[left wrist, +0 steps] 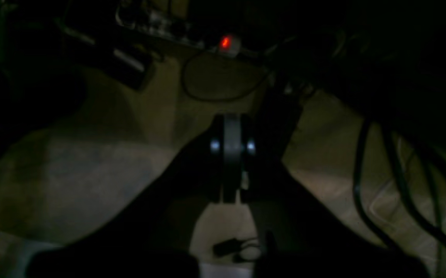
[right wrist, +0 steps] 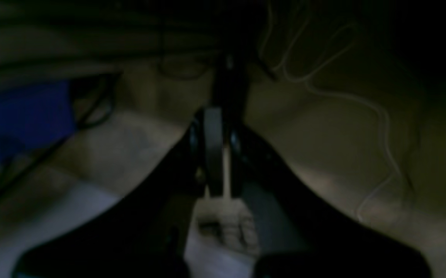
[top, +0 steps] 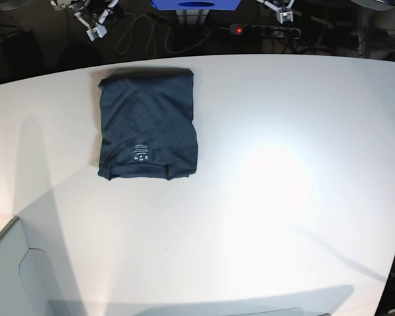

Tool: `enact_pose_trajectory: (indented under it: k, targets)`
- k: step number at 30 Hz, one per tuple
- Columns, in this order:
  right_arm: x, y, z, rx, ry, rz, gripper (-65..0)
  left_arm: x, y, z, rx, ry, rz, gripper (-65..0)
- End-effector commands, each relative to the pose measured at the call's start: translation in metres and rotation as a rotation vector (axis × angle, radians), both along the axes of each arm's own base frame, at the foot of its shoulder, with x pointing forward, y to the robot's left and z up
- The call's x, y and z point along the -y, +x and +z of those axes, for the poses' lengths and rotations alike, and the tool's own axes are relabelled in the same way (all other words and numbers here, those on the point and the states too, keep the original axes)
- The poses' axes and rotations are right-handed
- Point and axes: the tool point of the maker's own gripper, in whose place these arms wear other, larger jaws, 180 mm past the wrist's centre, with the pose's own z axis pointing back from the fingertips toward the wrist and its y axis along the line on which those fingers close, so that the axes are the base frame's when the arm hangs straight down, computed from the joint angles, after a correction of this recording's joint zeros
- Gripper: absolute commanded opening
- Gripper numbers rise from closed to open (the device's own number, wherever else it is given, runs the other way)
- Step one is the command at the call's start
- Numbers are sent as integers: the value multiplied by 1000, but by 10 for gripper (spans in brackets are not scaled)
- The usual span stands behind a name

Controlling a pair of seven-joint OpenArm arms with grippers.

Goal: Fold the T-shirt properly

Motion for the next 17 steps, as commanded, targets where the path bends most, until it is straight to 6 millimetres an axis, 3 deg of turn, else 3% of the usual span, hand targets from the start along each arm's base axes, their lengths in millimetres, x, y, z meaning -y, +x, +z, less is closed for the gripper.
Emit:
enact_pose_trajectory:
  k: [1, 5, 9, 14, 17]
  targets:
    - [-6, -7, -1, 3, 29, 1, -649, -4, 4, -5, 3, 10, -4, -650]
    - [15, -1, -35, 31, -163, -59, -649, -18, 8, -27, -50, 34, 9, -650]
    - [47, -7, -63, 2, -455, -72, -649, -34, 26, -33, -53, 59, 13, -650]
    - [76, 0, -62, 75, -766, -55, -649, -47, 33, -32, -48, 78, 10, -650]
    - [75, 10, -59, 113, -849, -51, -649, -49, 41, -32, -36, 81, 10, -650]
